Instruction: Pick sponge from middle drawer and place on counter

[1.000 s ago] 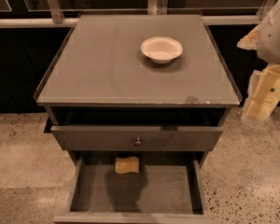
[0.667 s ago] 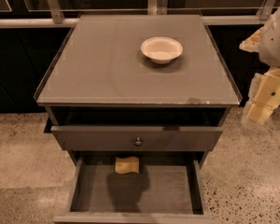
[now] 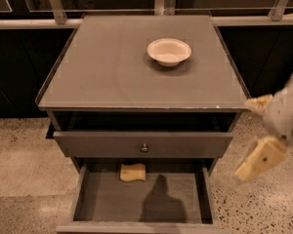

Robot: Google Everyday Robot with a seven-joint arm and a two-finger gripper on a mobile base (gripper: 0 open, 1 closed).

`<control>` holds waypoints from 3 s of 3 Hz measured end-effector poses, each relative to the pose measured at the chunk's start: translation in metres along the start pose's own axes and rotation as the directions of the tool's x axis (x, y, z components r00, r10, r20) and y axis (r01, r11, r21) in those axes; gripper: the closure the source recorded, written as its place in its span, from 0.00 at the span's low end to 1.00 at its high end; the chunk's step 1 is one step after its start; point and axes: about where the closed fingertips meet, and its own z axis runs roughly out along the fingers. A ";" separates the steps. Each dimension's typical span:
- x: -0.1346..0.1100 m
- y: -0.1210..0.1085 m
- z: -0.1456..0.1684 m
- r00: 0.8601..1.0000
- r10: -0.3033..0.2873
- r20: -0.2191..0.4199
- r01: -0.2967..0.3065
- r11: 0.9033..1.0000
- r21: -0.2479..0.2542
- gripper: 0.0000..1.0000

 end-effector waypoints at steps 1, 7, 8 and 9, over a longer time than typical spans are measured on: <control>0.026 0.035 0.074 0.972 0.185 0.145 -0.171 0.979 -0.107 0.00; 0.071 0.079 0.194 0.772 0.323 0.547 -0.271 0.946 -0.177 0.00; 0.071 0.079 0.194 0.772 0.323 0.547 -0.271 0.946 -0.177 0.00; 0.068 0.084 0.194 0.772 0.291 0.565 -0.241 0.957 -0.164 0.00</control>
Offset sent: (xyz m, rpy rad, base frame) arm -0.0148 0.0179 -0.0642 0.1809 0.0553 -0.0794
